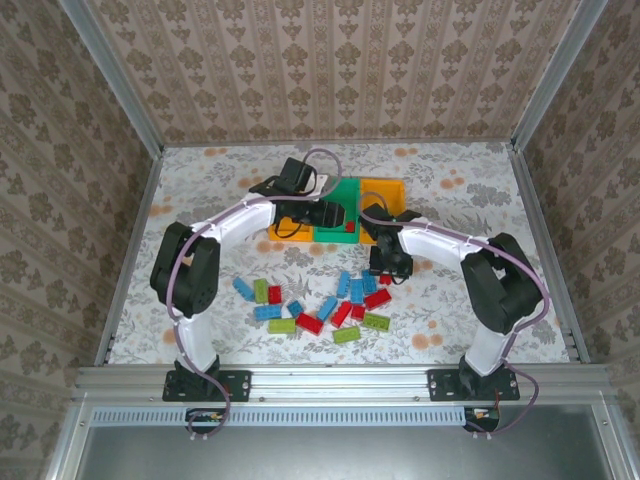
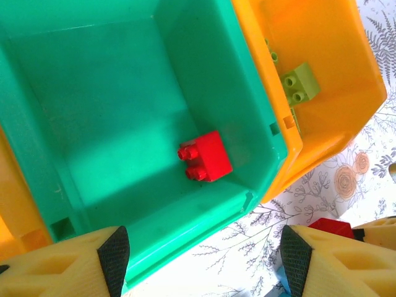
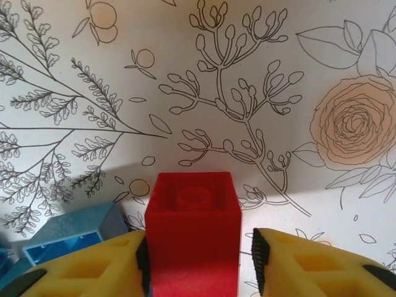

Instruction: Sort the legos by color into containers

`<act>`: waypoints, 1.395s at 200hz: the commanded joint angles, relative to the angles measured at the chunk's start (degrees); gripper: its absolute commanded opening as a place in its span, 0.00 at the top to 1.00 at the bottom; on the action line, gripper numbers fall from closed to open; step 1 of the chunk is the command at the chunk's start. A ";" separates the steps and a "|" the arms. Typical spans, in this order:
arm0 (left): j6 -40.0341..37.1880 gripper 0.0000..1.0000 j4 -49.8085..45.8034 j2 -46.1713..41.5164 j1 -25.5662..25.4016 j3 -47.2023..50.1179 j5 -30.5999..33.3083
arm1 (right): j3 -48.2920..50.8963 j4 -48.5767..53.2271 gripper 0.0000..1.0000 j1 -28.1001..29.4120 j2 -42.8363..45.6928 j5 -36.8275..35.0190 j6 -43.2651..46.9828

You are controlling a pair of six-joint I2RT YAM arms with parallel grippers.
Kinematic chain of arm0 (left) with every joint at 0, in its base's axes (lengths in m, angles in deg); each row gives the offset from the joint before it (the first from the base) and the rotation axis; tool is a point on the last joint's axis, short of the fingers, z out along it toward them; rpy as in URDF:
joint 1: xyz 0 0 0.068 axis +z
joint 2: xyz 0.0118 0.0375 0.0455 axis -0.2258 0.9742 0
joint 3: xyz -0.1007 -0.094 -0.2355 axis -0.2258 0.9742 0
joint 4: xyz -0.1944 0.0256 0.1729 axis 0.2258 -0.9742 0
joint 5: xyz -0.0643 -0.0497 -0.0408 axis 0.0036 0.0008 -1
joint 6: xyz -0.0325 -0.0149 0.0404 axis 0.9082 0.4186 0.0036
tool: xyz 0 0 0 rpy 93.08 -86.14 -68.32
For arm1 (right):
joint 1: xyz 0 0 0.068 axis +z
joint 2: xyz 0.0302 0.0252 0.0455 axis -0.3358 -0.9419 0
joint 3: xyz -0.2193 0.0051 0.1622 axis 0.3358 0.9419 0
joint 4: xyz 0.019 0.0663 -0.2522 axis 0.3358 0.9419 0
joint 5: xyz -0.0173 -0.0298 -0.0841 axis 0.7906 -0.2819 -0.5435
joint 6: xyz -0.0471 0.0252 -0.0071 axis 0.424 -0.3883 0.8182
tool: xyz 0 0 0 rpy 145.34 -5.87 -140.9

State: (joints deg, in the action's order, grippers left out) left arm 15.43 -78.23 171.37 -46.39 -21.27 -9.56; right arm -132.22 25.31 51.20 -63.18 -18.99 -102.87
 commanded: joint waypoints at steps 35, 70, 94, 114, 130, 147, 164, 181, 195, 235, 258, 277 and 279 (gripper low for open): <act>0.32 0.29 0.93 -5.13 0.50 3.41 0.46 | 0.43 -1.37 0.69 0.24 -0.70 -1.18 -0.03; 0.60 0.26 1.46 -9.49 1.94 7.33 2.39 | -1.87 -2.57 0.73 0.18 4.43 -1.68 0.61; 0.16 0.24 1.31 -12.98 3.05 10.96 4.42 | -6.69 -3.16 0.73 -0.35 5.51 -1.41 1.87; 0.11 0.23 0.68 -15.75 4.43 14.73 6.04 | -11.42 -4.71 0.74 -0.78 4.39 0.39 2.75; 0.31 0.21 0.09 -18.08 5.67 17.99 7.21 | -15.92 -5.76 0.74 -1.20 1.25 2.98 3.30; 0.28 0.21 -1.73 -20.04 6.68 20.74 8.80 | -21.60 -5.97 0.74 -1.21 -3.16 5.13 3.89; -0.12 0.20 -4.61 -21.63 6.81 22.76 10.77 | -26.53 -6.25 0.73 -1.25 -7.13 5.33 4.26; 0.00 0.19 -6.46 -23.02 6.80 24.82 11.51 | -31.25 -5.40 0.72 -1.62 -11.18 4.68 4.62; 0.72 0.19 -7.24 -23.86 6.84 26.62 11.60 | -34.76 -4.62 0.71 -2.08 -14.55 5.65 4.56; 2.66 0.19 -9.71 -24.35 5.73 29.49 12.53 | -40.35 -3.16 0.62 -2.55 -19.87 5.91 4.97; 3.69 0.19 -12.53 -23.96 3.73 29.43 13.47 | -41.07 -2.78 0.57 -2.68 -20.80 5.91 4.97; 5.00 0.19 -14.80 -24.09 2.13 29.98 14.63 | -41.05 -3.05 0.55 -2.82 -21.13 5.93 4.97; 5.19 0.19 -14.93 -24.12 2.03 30.11 14.61 | -41.09 -3.12 0.55 -2.83 -21.15 5.92 4.97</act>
State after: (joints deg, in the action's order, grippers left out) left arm 16.98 -86.19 148.11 -40.40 7.82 2.11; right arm -170.32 20.35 48.77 -82.81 -13.72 -98.39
